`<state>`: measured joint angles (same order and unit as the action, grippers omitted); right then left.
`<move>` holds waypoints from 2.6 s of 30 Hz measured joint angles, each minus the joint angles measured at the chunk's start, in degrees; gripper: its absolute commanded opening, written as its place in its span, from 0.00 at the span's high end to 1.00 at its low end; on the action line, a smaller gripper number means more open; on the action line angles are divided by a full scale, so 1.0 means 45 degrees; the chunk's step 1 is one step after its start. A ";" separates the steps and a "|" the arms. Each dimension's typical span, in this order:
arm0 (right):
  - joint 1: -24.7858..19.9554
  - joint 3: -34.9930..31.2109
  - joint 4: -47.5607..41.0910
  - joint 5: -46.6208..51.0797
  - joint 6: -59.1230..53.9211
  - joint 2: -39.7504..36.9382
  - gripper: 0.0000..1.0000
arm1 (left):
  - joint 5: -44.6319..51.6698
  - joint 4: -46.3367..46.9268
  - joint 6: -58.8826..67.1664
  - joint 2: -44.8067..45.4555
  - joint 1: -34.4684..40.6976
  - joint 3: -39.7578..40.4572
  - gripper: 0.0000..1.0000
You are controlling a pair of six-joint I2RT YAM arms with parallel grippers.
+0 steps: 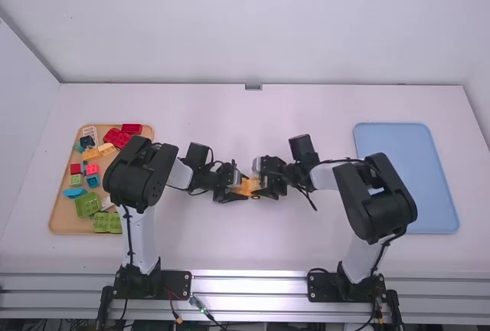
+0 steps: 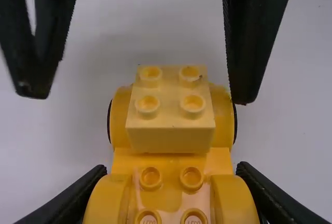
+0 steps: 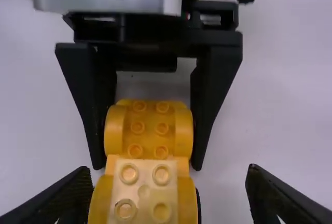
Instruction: Assemble lego blocks to make yellow taxi
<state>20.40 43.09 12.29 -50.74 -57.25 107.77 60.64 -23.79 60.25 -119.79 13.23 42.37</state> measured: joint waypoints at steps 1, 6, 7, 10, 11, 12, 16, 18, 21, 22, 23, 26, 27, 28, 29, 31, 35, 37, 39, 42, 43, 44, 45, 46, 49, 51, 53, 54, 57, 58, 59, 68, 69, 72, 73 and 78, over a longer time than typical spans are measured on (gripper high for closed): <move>-0.0058 0.0000 0.0039 -0.0257 0.0015 -0.0024 0.41 | 0.0000 0.0000 0.0005 0.0000 0.0005 0.0000 0.54; -0.0272 0.0000 0.0131 -0.1020 -0.0019 -0.0471 1.00 | 0.0000 -0.0005 0.0005 0.0000 0.0005 0.0000 0.55; -0.0301 0.0000 0.0068 -0.1078 0.0039 -0.0549 1.00 | 0.0000 -0.0005 0.0005 0.0000 0.0005 0.0000 0.54; -0.0389 0.0000 -0.0505 -0.1069 0.0019 -0.0597 1.00 | 0.0000 -0.0005 0.0005 0.0000 0.0005 0.0000 0.54; -0.0408 -0.0005 -0.0646 -0.1035 0.0034 -0.0597 1.00 | 0.0000 -0.0005 0.0005 0.0000 0.0005 -0.0005 0.55; -0.0408 -0.0005 -0.0724 -0.1015 0.0010 -0.0597 1.00 | 0.0000 0.0000 0.0005 0.0000 0.0000 0.0000 0.54; -0.0427 -0.0010 -0.0680 -0.1025 0.0029 -0.0447 1.00 | -0.0005 -0.0005 0.0000 0.0000 0.0005 0.0000 0.54; -0.0427 -0.0010 -0.0699 -0.1015 0.0034 -0.0199 1.00 | 0.0000 -0.0005 0.0005 0.0000 0.0000 0.0000 0.54; -0.0403 -0.0010 -0.0753 -0.1069 0.0010 0.0175 1.00 | 0.0000 0.0000 0.0000 0.0000 0.0005 0.0000 0.54; -0.0393 -0.0005 -0.0656 -0.1171 0.0015 0.0257 1.00 | 0.0005 0.0005 0.0005 0.0000 0.0005 0.0000 0.54; -0.0393 -0.0005 -0.0588 -0.1234 0.0000 0.0296 1.00 | 0.0005 0.0005 0.0000 0.0000 0.0005 0.0000 0.55; -0.0437 0.0015 -0.0534 -0.1423 0.0029 0.0452 1.00 | 0.0005 0.0005 0.0005 0.0000 0.0000 0.0000 0.55; -0.0481 0.0039 -0.0578 -0.1515 -0.0005 0.0510 1.00 | 0.0005 0.0005 0.0005 0.0000 0.0005 0.0000 0.55; -0.0495 0.0058 -0.0593 -0.1549 -0.0015 0.0539 1.00 | 0.0005 0.0010 0.0000 0.0005 0.0000 0.0000 0.55; -0.0534 0.0083 -0.0617 -0.1603 0.0049 0.0593 1.00 | 0.0005 0.0010 0.0005 0.0000 0.0005 0.0000 0.55; -0.0593 0.0126 -0.0631 -0.1749 0.0034 0.0704 1.00 | 0.0005 0.0010 0.0005 0.0005 0.0000 0.0000 0.55; -0.0583 0.0257 -0.0588 -0.1991 0.0068 0.0942 1.00 | 0.0005 0.0000 0.0000 0.0000 0.0005 0.0000 0.55; -0.0534 0.0296 -0.0525 -0.2064 0.0044 0.1039 1.00 | 0.0005 0.0000 0.0000 0.0000 0.0005 0.0000 0.55; -0.0393 0.0369 -0.0427 -0.2084 0.0053 0.1219 1.00 | 0.0005 -0.0015 -0.0049 0.0000 0.0005 0.0000 0.55; -0.0389 0.0432 -0.0413 -0.2161 0.0049 0.1326 1.00 | 0.0024 -0.0010 -0.0049 0.0000 0.0010 0.0000 0.56; -0.0413 0.0432 -0.0432 -0.2186 0.0068 0.1345 1.00 | 0.0029 -0.0010 -0.0049 0.0000 0.0010 0.0000 0.56; -0.0452 0.0432 -0.0505 -0.2215 0.0058 0.1350 1.00 | 0.0024 -0.0010 -0.0053 0.0000 0.0010 0.0000 0.56; -0.0495 0.0437 -0.0617 -0.2220 0.0044 0.1350 1.00 | 0.0015 -0.0019 -0.0053 0.0000 0.0015 0.0000 0.56; -0.0529 0.0447 -0.0709 -0.2239 0.0053 0.1350 1.00 | 0.0010 -0.0029 -0.0063 0.0000 0.0015 0.0000 0.56; -0.0573 0.0554 -0.1059 -0.2229 0.0039 0.1350 1.00 | -0.0005 -0.0068 -0.0097 0.0000 0.0015 0.0000 0.57; -0.0573 0.0563 -0.1069 -0.2220 0.0029 0.1350 1.00 | -0.0010 -0.0087 -0.0112 0.0000 0.0015 0.0000 0.57; -0.0534 0.0452 -0.0748 -0.2244 0.0039 0.1350 1.00 | -0.0010 -0.0112 -0.0136 0.0000 0.0015 0.0000 0.57; -0.0534 0.0413 -0.0607 -0.2259 0.0034 0.1350 1.00 | -0.0010 -0.0126 -0.0141 0.0000 0.0015 0.0000 0.57; -0.0534 0.0335 -0.0209 -0.2312 0.0063 0.1350 1.00 | -0.0019 -0.0204 -0.0165 0.0000 0.0015 -0.0039 0.57; -0.0534 0.0325 -0.0049 -0.2322 0.0068 0.1350 1.00 | -0.0034 -0.0238 -0.0189 0.0000 0.0015 -0.0049 0.56; -0.0534 0.0325 -0.0010 -0.2322 0.0068 0.1350 1.00 | -0.0039 -0.0238 -0.0194 0.0000 0.0029 -0.0049 0.56; -0.0539 0.0913 -0.0165 -0.1331 0.0661 0.0529 0.01 | -0.0112 -0.0316 -0.0403 0.0000 0.0024 -0.0019 0.46; -0.0534 0.1073 -0.0141 -0.1141 0.0801 0.0311 0.01 | -0.0233 -0.0389 -0.0544 0.0000 0.0029 0.0024 0.44; -0.0539 0.1336 -0.0092 -0.0763 0.1185 -0.0209 0.01 | -0.0593 -0.0486 -0.0937 0.0000 0.0029 0.0228 0.43; -0.0539 0.1404 -0.0063 -0.0607 0.1336 -0.0452 0.01 | -0.0733 -0.0476 -0.1069 0.0000 0.0024 0.0321 0.43; -0.0539 0.1433 -0.0170 -0.0325 0.1559 -0.0563 0.01 | -0.0923 0.0223 -0.1015 0.0000 0.0029 0.0753 0.43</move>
<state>17.98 49.54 11.53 -52.21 -50.24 105.23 56.49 -22.79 55.68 -119.79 13.37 45.76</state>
